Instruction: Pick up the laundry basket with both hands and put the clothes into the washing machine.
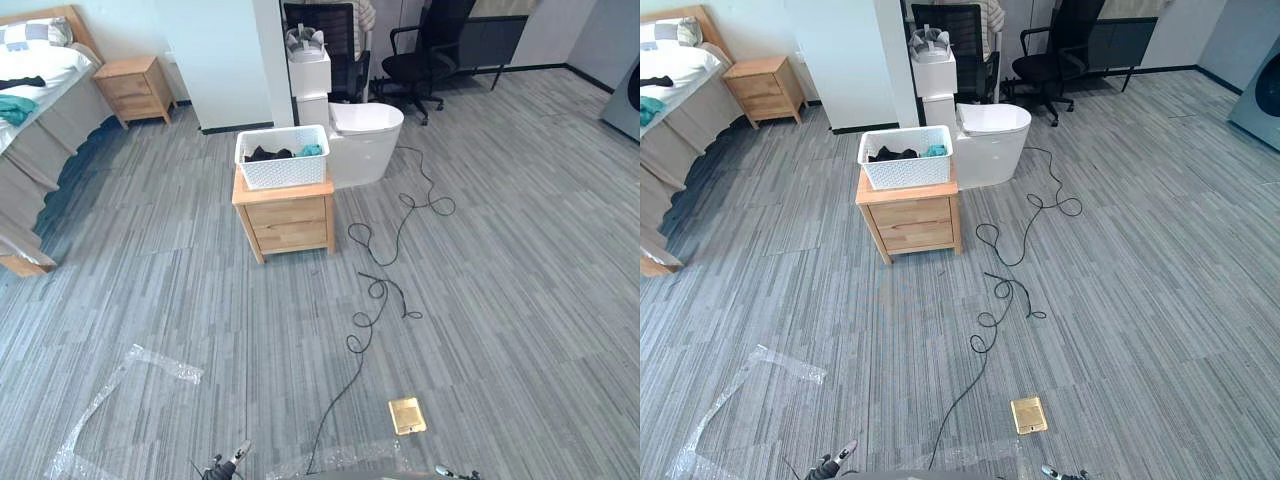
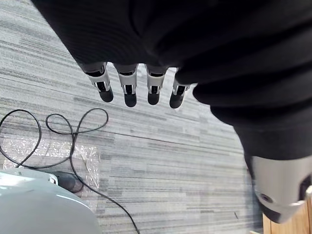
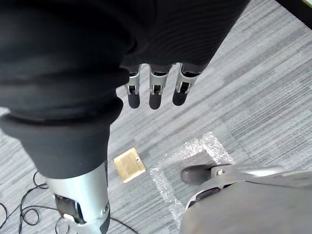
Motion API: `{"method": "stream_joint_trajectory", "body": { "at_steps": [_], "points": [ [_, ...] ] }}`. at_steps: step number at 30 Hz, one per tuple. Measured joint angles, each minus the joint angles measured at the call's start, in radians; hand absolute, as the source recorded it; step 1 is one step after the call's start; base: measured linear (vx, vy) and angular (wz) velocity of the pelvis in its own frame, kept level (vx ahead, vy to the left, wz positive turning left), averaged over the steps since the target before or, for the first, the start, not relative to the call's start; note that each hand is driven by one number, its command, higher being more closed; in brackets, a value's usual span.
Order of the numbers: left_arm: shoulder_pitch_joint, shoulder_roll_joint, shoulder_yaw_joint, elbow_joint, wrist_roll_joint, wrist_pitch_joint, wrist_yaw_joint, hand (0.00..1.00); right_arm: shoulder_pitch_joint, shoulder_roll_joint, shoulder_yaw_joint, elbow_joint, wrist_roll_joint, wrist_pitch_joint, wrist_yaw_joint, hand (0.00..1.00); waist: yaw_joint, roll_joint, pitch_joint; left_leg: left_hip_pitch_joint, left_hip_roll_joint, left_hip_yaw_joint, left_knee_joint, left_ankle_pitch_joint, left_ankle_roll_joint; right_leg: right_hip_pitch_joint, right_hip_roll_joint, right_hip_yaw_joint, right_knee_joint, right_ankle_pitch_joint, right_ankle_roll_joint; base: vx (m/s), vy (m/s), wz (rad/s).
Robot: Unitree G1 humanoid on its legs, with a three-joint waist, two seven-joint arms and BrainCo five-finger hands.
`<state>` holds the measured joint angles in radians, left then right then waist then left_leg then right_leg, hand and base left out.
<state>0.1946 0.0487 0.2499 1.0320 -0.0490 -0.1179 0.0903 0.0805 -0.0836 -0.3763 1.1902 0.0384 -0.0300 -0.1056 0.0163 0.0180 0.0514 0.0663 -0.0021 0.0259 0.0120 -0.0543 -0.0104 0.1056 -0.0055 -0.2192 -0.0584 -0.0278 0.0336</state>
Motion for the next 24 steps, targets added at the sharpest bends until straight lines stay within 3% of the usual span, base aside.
{"method": "stream_joint_trajectory", "body": {
  "at_steps": [24],
  "points": [
    [0.001,-0.014,0.036,0.0,-0.057,-0.004,0.021,0.0,-0.011,0.014,0.002,0.0,0.001,-0.004,-0.001,0.0,0.001,-0.003,0.004,0.013,0.0,0.002,-0.014,0.0,0.0,0.013,0.002,0.0,-0.018,0.004,-0.006,-0.01,0.0,0.0]
  ]
}}
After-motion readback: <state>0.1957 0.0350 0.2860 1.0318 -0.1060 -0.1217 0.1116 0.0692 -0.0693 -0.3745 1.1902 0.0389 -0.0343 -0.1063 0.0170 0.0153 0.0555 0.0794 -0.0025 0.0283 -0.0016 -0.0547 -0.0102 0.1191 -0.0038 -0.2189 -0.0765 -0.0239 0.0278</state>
